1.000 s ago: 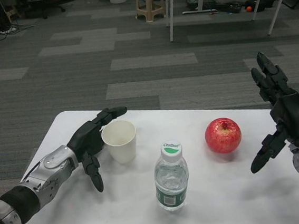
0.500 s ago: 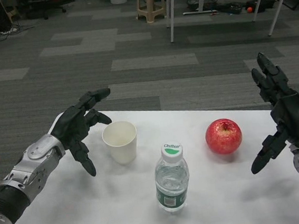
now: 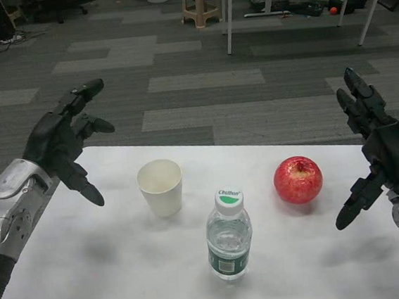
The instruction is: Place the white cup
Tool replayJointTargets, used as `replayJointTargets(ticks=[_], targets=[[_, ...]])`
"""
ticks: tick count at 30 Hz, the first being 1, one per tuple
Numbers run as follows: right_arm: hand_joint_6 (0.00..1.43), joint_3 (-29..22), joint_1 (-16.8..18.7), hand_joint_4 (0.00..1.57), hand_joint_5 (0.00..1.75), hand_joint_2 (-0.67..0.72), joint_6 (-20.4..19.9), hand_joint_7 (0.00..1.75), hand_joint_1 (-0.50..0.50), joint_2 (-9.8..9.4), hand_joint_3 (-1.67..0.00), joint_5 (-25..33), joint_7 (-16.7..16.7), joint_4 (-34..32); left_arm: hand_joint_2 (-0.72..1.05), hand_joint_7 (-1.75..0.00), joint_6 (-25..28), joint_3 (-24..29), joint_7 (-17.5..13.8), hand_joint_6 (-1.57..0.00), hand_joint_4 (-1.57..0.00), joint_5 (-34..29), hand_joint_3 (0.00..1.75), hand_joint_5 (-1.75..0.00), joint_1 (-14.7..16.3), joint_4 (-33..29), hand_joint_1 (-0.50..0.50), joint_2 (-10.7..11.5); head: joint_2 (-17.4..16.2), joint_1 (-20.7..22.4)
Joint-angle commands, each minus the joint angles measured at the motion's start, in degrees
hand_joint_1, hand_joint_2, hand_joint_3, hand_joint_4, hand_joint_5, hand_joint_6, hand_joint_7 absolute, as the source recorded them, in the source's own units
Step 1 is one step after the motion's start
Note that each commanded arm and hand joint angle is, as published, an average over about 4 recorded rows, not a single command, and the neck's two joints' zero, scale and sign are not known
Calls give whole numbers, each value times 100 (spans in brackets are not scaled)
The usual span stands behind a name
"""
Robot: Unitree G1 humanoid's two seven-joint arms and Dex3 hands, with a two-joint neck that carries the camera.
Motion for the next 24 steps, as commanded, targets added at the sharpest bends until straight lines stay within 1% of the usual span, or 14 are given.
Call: replayJointTargets(ticks=[1,3,4,5,7,12,16,20,24], targets=[[0,2,-36,0,0,60,-5,0,-46,-76,0,45,0,-15,-37,-31,61,252,-1,0,0,-52,9,-133,77,-160,-50,-94,1,2],[0,2,-36,0,0,60,-5,0,-46,-81,0,45,3,-12,-37,-28,67,366,-5,0,0,-105,9,-92,106,-235,-50,-123,17,9],[0,2,-36,0,0,60,-5,0,-46,-83,0,45,3,-12,-37,-28,72,410,-12,0,0,-151,9,-82,119,-261,-50,-131,23,11],[0,5,-38,0,0,60,-5,0,-46,-85,0,45,0,-12,-37,-28,85,432,-21,0,0,-186,9,-77,126,-283,-50,-134,28,14],[0,9,-42,0,0,60,-5,0,-46,-85,0,45,-2,-10,-37,-28,116,450,-36,0,0,-226,9,-72,130,-301,-50,-131,23,11],[0,11,-44,0,0,60,-5,0,-46,-85,0,45,-2,-4,-37,-28,212,459,-56,0,0,-230,9,-72,130,-345,-50,-116,55,18],[0,11,-44,0,0,60,-8,0,-50,-85,0,45,-2,-6,-37,-28,280,463,-65,0,0,-234,9,-72,130,-391,-50,-116,67,14],[0,5,-44,0,0,60,-12,0,-46,-85,0,45,-6,-12,-37,-28,335,463,-67,0,0,-234,9,-72,130,-439,-50,-116,90,19],[0,-2,-44,0,0,60,-10,0,-46,-87,0,45,-6,-19,-37,-26,344,450,-71,0,0,-237,9,-72,130,-470,-50,-116,115,18]])
